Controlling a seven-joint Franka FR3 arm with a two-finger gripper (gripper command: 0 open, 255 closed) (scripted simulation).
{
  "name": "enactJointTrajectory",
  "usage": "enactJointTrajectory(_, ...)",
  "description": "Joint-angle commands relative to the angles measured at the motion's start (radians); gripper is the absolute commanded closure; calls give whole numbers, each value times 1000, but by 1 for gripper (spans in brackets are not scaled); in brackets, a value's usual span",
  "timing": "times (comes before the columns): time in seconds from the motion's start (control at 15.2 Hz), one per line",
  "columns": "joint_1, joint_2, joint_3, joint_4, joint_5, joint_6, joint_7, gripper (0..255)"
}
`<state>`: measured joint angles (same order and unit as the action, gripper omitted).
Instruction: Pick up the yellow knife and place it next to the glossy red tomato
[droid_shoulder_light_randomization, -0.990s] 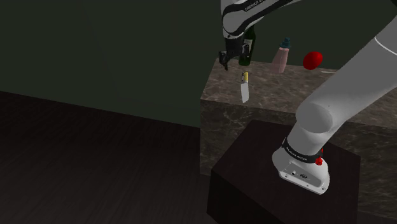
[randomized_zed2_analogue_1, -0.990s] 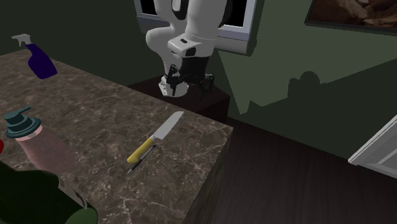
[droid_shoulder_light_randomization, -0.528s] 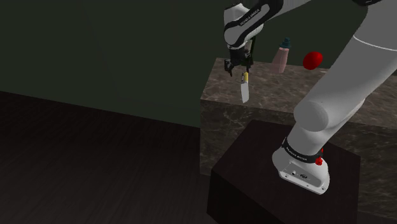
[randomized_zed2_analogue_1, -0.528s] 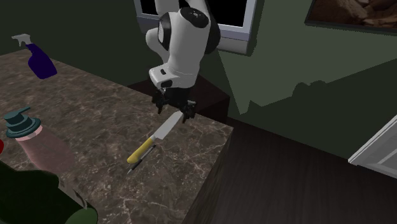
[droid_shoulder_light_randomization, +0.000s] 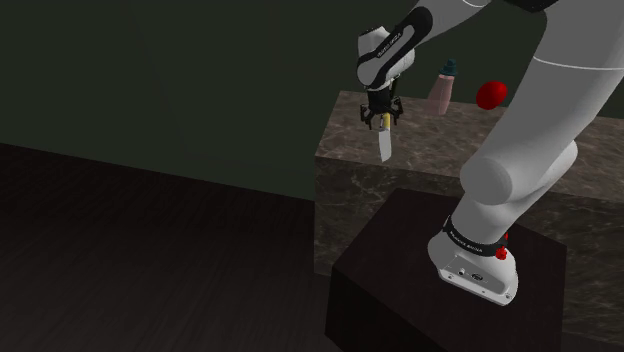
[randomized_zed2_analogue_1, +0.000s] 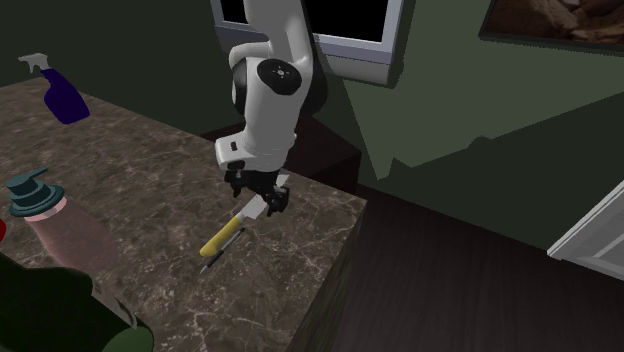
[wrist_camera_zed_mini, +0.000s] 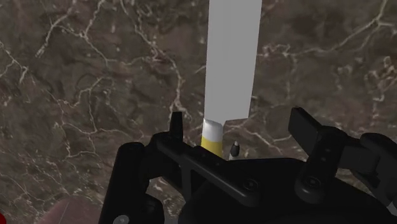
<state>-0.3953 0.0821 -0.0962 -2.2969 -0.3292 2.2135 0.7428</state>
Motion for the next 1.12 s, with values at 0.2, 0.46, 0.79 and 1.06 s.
enactJointTrajectory(0.2, -10, 37, -10, -23, -15, 62, 7, 0)
enactJointTrajectory(0.46, -10, 37, -10, -23, -15, 62, 7, 0)
enactJointTrajectory(0.79, -10, 37, -10, -23, -15, 62, 7, 255)
enactJointTrajectory(1.06, -10, 37, -10, -23, -15, 62, 7, 255)
